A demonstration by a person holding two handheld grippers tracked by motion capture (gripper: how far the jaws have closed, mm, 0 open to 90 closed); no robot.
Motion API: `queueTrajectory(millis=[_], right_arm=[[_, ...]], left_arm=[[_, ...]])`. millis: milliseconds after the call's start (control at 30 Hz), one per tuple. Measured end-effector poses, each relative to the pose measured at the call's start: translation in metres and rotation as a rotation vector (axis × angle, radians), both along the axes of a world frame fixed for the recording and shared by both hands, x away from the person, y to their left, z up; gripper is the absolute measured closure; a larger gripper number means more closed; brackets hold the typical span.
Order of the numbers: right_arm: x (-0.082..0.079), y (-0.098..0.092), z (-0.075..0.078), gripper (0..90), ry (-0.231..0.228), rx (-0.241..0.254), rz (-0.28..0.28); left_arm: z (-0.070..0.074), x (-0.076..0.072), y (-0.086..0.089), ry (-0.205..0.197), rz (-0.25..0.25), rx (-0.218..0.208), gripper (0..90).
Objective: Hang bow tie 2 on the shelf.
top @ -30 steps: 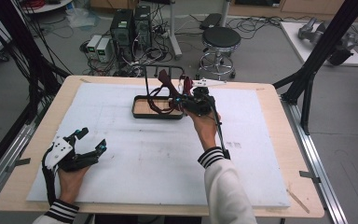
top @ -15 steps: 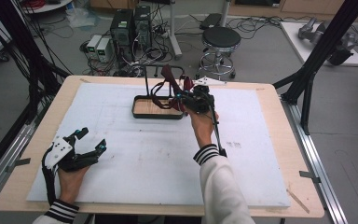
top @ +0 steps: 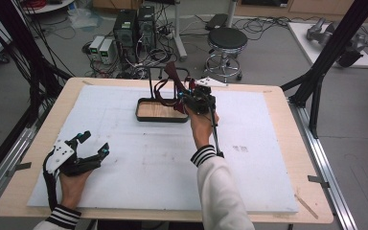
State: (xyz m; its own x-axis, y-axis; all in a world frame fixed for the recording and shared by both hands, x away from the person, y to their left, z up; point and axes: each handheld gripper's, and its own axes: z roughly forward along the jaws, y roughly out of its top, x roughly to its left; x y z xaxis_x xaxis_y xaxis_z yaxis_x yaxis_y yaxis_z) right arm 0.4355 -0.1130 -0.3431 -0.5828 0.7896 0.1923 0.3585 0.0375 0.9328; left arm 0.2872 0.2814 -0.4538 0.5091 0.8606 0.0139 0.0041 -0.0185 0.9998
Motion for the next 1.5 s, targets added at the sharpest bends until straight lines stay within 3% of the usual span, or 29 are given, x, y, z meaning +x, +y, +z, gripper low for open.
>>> queueTrajectory(millis=[167,600,1233,1500], right_arm=[[0.000,0.001,-0.001,83.6,-0.013,0.008,-0.056],[0.004,0.007,-0.003,83.6,-0.028,0.016,-0.133],[0.019,0.014,-0.017,83.5,0.011,0.054,-0.185],[0.023,0.011,-0.022,83.5,0.048,0.060,-0.195]], left_arm=[[0.000,0.000,0.000,0.001,-0.001,0.002,16.8],[0.000,0.000,0.000,0.001,0.000,0.001,16.8],[0.000,0.000,0.001,0.002,0.000,-0.005,16.8],[0.000,0.000,0.001,0.002,0.000,-0.003,16.8]])
